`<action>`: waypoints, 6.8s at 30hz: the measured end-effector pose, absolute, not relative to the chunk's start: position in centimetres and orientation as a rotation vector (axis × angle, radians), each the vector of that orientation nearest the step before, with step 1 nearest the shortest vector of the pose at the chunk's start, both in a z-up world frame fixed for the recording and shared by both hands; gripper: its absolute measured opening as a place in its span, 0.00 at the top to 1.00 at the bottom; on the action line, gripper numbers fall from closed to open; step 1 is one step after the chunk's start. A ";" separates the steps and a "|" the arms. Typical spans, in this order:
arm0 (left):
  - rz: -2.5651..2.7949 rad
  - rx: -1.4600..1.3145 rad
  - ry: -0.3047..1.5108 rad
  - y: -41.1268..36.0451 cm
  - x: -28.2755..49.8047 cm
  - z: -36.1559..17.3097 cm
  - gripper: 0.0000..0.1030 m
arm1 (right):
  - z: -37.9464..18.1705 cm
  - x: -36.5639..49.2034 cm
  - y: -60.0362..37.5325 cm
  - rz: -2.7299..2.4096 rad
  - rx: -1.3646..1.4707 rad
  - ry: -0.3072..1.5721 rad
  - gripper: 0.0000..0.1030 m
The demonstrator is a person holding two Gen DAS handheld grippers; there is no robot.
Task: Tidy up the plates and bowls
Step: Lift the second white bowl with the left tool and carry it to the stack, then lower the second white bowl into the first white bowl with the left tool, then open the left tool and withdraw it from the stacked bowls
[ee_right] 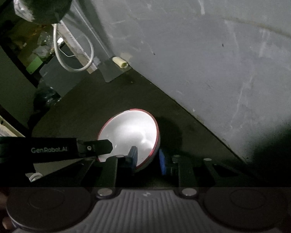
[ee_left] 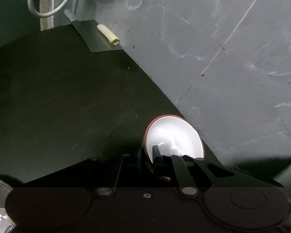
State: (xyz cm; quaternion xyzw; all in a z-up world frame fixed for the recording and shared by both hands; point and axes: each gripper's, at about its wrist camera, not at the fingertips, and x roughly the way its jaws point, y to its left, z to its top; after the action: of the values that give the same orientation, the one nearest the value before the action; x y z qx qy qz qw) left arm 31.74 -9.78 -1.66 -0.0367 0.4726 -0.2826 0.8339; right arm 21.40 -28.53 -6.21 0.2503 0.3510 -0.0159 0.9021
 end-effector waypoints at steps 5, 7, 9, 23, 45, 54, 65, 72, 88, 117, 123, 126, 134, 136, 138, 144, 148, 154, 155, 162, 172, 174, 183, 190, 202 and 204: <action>-0.593 -0.105 0.957 -8.3 30.1 0.1 0.89 | -4.5 20.1 -28.0 -0.001 0.498 0.687 0.75; -0.590 -0.115 0.936 -7.7 29.4 0.9 0.89 | -3.7 19.5 -27.7 0.012 0.488 0.672 0.75; -0.587 -0.126 0.915 -7.0 28.6 1.7 0.89 | -2.9 18.8 -27.3 0.023 0.476 0.658 0.75; -0.550 -0.186 0.768 -2.6 21.2 7.1 0.89 | 2.5 12.9 -23.7 0.116 0.378 0.572 0.75; -0.373 -0.301 0.668 8.9 10.2 8.2 0.89 | 5.2 6.3 -12.8 0.328 0.225 0.575 0.75; -0.329 -0.326 0.664 12.0 8.1 7.5 0.89 | 5.3 5.0 -9.4 0.373 0.186 0.593 0.75; -0.300 -0.337 0.697 13.2 7.3 6.5 0.89 | 4.8 4.8 -8.0 0.395 0.167 0.631 0.75; -0.288 -0.339 0.732 13.3 7.3 5.3 0.89 | 4.1 5.2 -7.8 0.405 0.160 0.675 0.75; -0.259 -0.316 0.876 12.1 7.4 1.7 0.87 | 1.1 6.7 -8.2 0.458 0.131 0.869 0.75; -0.224 -0.228 1.001 9.3 6.8 -0.5 0.84 | -1.3 8.4 -8.3 0.512 0.047 1.028 0.75; -0.214 -0.207 1.007 8.7 7.0 -0.5 0.83 | -1.2 8.5 -8.2 0.521 0.033 1.032 0.75; -0.212 -0.205 1.008 8.6 7.0 -0.5 0.84 | -1.2 8.6 -8.2 0.525 0.023 1.033 0.75; -0.207 -0.214 1.012 8.7 6.9 -0.5 0.84 | -1.1 8.6 -8.2 0.530 0.018 1.036 0.74; -0.201 -0.217 1.015 8.8 7.0 -0.5 0.83 | -1.2 8.6 -8.2 0.530 0.014 1.036 0.74; -0.198 -0.226 1.020 8.9 7.0 -0.7 0.83 | -1.1 8.6 -8.2 0.533 0.013 1.033 0.73; -0.198 -0.234 1.020 9.1 7.0 -0.7 0.82 | -1.1 8.6 -8.1 0.533 0.011 1.033 0.73; -0.204 -0.243 1.018 9.2 6.9 -0.7 0.79 | -1.1 8.6 -8.2 0.534 0.013 1.032 0.73; -0.215 -0.264 0.986 9.5 6.7 -0.3 0.66 | -0.7 8.4 -8.4 0.531 0.023 1.007 0.70; -0.219 -0.273 0.970 9.7 6.5 0.0 0.65 | -0.3 8.2 -8.5 0.528 0.027 0.984 0.70; -0.221 -0.338 0.871 11.1 5.7 1.4 0.49 | 2.6 6.9 -9.8 0.500 0.048 0.806 0.65; -0.120 -0.350 0.757 13.0 4.6 2.9 0.01 | 4.1 5.7 -10.7 0.408 0.052 0.739 0.09; -0.114 -0.346 0.759 13.3 4.5 3.0 0.01 | 4.1 5.4 -10.6 0.383 0.051 0.733 0.00; -0.101 -0.273 0.708 14.7 2.6 3.2 0.01 | 3.2 2.6 -9.5 0.288 -0.027 0.657 0.00; -0.082 -0.243 0.704 15.2 1.4 3.0 0.01 | 2.1 2.2 -8.9 0.220 -0.102 0.676 0.00; -0.052 -0.245 0.776 15.7 0.4 1.1 0.01 | 0.0 1.9 -9.7 0.137 -0.115 0.785 0.00; -0.041 -0.233 0.804 15.6 0.4 0.5 0.01 | -0.4 1.8 -9.8 0.128 -0.119 0.808 0.00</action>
State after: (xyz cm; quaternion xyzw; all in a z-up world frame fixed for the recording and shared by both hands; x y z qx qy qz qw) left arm 0.45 15.62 0.45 -0.1130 0.3904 -0.0199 0.9135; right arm 1.75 -9.78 -0.36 -0.0580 0.3925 0.0621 0.9158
